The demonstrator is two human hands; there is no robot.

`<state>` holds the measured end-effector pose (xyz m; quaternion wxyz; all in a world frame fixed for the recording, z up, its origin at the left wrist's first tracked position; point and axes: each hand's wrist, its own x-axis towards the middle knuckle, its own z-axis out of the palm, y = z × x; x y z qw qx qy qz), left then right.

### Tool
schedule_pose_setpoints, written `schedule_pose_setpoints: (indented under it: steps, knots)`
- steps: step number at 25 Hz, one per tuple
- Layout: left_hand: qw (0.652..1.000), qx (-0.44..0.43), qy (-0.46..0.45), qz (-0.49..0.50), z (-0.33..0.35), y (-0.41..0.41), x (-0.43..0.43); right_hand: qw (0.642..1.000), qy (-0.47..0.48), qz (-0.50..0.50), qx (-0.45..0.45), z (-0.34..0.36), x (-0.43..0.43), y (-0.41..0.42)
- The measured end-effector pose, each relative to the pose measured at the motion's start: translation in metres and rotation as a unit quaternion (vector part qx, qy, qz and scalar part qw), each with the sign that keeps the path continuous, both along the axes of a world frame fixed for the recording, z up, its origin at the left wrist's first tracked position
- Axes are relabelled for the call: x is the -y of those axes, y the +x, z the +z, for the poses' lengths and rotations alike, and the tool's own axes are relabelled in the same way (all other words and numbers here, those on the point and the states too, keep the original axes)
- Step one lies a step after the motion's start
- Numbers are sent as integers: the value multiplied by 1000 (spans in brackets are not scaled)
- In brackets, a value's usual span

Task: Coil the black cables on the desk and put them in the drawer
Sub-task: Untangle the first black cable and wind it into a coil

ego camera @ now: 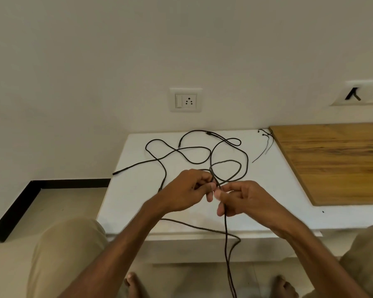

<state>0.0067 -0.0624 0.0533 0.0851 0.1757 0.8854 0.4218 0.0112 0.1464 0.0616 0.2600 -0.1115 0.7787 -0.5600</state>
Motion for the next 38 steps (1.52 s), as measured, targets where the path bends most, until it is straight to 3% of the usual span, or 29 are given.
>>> schedule_pose_setpoints:
  steps: [5,7,10,14,16,20,23,25,27,30,32,35,38]
  knots:
    - [997,14,-60,-35,2,2,2,988,22,-104,-110,-11,-5,-5]
    - [993,52,-52,-93,9,2,12,961,72,-155,-218,-8,-17,-15]
    - [980,116,86,-137,21,1,24,934,145,-149,-292,-12,-35,-22]
    - [951,159,251,-85,26,-4,24,910,200,-48,-360,-25,-27,-19]
    - [922,189,331,-74,22,-3,18,929,148,-26,-339,-22,-15,-14]
    - [830,242,501,-32,24,4,-1,953,57,-22,-298,-16,-1,-4]
    - [744,263,615,12,27,7,-8,989,-24,32,-139,-18,6,0]
    - [702,269,660,1,25,7,-12,993,-61,69,-69,-18,10,2]
    - [704,258,661,1,22,6,-17,990,-89,69,-78,-22,13,2]
    - [725,230,649,11,18,4,-19,982,-124,-17,-142,-24,17,2]
    - [734,203,648,10,19,1,-17,979,-67,-57,-185,-27,17,2]
    - [751,145,643,21,19,-5,-5,993,-40,81,-82,-28,20,14]
    - [800,91,589,63,16,-9,7,976,-58,207,-32,-18,21,21]
